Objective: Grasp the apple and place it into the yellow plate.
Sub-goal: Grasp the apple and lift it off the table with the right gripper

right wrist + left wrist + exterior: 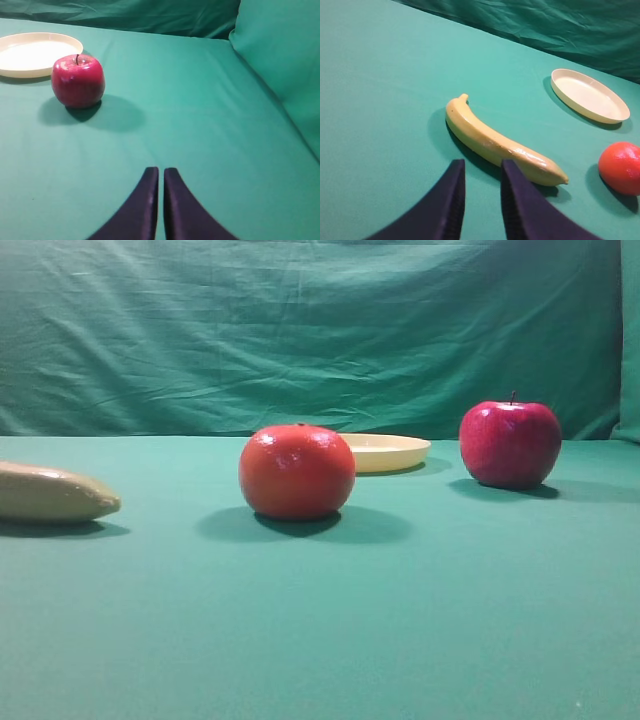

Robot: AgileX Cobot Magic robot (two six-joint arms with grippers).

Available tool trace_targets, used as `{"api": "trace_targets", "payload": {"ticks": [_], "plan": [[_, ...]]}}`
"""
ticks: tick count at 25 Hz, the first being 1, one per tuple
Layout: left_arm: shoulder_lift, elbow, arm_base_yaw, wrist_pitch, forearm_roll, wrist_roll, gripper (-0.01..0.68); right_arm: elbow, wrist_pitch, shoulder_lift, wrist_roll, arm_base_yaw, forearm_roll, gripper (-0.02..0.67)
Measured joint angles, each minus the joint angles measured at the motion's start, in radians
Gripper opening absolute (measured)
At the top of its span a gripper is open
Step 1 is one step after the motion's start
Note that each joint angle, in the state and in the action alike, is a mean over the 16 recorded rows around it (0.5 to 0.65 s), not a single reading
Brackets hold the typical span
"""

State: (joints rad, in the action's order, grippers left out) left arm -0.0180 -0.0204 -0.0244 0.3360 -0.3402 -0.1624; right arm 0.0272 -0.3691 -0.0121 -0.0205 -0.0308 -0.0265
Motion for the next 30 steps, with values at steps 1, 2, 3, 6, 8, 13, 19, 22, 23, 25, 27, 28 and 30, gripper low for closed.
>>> {"api": "trace_targets", "payload": {"ticks": [1,2,3,6,8,13,19,22,23,25,27,28,30], "plan": [[0.000,0.000,0.000,0.000,0.000,0.000,0.157,0.000,0.000,0.000,0.000,0.000,0.000,0.000],[0.000,0.000,0.000,0.000,0.000,0.000,0.157,0.000,0.000,0.000,0.000,0.000,0.000,0.000],[0.000,0.000,0.000,0.000,0.000,0.000,0.157,0.000,0.000,0.000,0.000,0.000,0.000,0.000],[0.000,0.000,0.000,0.000,0.000,0.000,0.157,0.000,0.000,0.000,0.000,0.000,0.000,0.000],[0.000,0.000,0.000,0.000,0.000,0.000,0.157,0.000,0.000,0.000,0.000,0.000,0.000,0.000],[0.000,0.000,0.000,0.000,0.000,0.000,0.157,0.000,0.000,0.000,0.000,0.000,0.000,0.000],[0.000,0.000,0.000,0.000,0.000,0.000,0.157,0.000,0.049,0.000,0.005,0.000,0.045,0.000],[0.000,0.000,0.000,0.000,0.000,0.000,0.157,0.000,0.116,0.000,0.009,0.000,0.091,0.000],[0.000,0.000,0.000,0.000,0.000,0.000,0.157,0.000,0.138,0.000,0.010,0.000,0.105,0.000],[0.000,0.000,0.000,0.000,0.000,0.000,0.157,-0.003,0.182,0.000,0.013,0.000,0.133,0.000],[0.000,0.000,0.000,0.000,0.000,0.000,0.157,-0.009,0.224,0.001,0.016,0.000,0.161,0.000],[0.000,0.000,0.000,0.000,0.000,0.000,0.157,-0.014,0.244,0.002,0.017,0.000,0.174,0.000],[0.000,0.000,0.000,0.000,0.000,0.000,0.157,-0.029,0.281,0.011,0.020,0.000,0.201,0.000]]}}
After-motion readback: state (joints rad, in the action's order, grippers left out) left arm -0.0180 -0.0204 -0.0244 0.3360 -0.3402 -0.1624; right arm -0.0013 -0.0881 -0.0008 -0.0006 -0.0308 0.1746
